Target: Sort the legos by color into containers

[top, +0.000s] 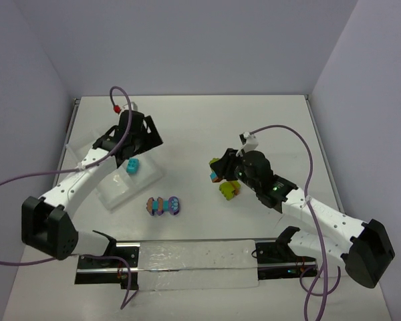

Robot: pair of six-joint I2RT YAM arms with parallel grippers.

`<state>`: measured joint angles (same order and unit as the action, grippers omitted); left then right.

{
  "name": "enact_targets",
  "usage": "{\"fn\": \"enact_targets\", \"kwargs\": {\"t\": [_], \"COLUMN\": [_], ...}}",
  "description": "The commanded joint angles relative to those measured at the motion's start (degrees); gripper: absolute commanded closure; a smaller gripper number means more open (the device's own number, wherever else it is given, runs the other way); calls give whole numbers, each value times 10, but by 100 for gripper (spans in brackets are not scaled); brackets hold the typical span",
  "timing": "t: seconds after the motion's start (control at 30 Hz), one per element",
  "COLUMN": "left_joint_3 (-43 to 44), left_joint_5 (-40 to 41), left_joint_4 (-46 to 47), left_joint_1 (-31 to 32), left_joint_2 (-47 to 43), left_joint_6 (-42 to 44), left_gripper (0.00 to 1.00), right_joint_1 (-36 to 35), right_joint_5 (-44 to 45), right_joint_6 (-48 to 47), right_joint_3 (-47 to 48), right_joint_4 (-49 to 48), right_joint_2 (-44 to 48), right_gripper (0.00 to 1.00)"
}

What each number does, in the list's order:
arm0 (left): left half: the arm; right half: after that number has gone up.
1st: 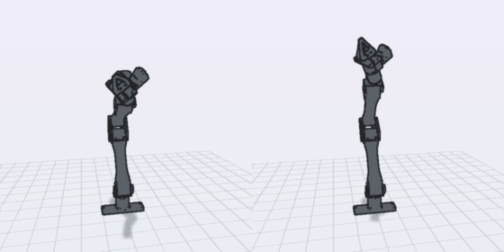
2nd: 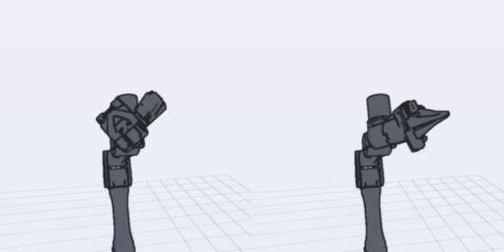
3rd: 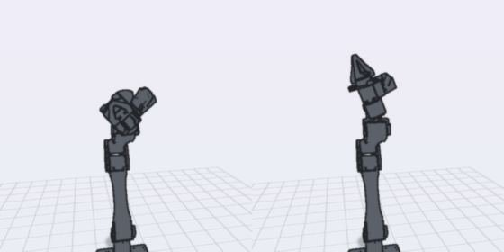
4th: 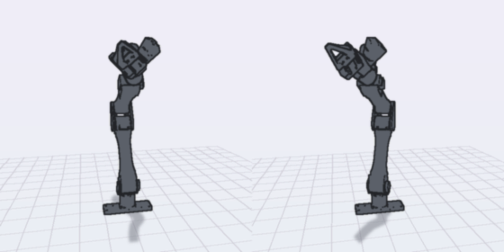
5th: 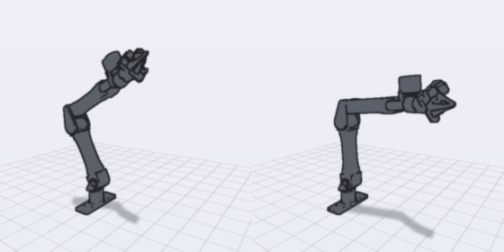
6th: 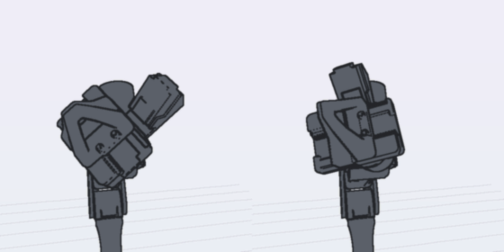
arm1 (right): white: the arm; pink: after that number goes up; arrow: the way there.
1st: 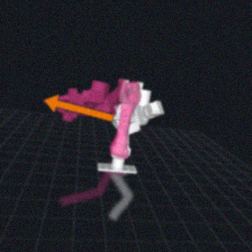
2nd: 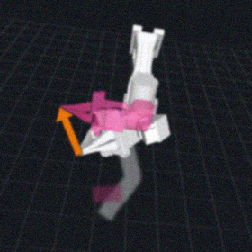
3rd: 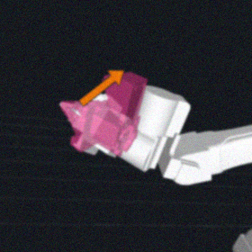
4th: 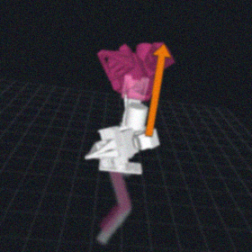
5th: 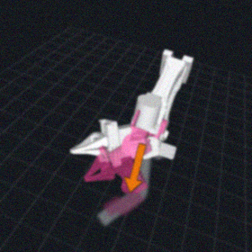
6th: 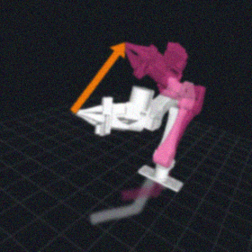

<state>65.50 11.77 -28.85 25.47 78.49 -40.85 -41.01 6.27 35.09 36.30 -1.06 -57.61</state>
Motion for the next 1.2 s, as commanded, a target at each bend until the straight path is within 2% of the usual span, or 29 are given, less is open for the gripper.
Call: {"fn": "enact_targets", "kwargs": {"t": [0.0,0.03,0.13,0.37,0.6,0.7,0.83,1.0,1.17], "left_joint_3": [-29,-49,-100,-133,-143,-144,-165,-202,-213], "left_joint_5": [-249,-308,-402,-423,-460,-461,-489,-407,-400], "left_joint_4": [160,200,289,331,374,362,383,399,407], "left_joint_1": [33,33,34,34,33,32,24,24,36], "left_joint_2": [-46,-49,-69,-85,-83,-92,-101,-128,-127], "left_joint_6": [66,59,43,22,7,15,-13,-47,-37], "left_gripper": [17,16,10,9,10,10,1,3,7], "right_joint_1": [5,14,30,59,64,80,106,121,120], "right_joint_5": [-134,-173,-233,-270,-317,-292,-245,-153,-99], "right_joint_6": [-36,-27,-8,44,35,60,128,213,263], "right_joint_3": [30,34,53,87,97,89,91,103,145], "right_joint_4": [-48,-59,-67,-41,-59,-45,-14,35,104], "right_joint_2": [-6,-9,-19,-38,-47,-40,-51,-74,-105], "right_gripper": [100,100,100,100,100,100,100,100,100]}}
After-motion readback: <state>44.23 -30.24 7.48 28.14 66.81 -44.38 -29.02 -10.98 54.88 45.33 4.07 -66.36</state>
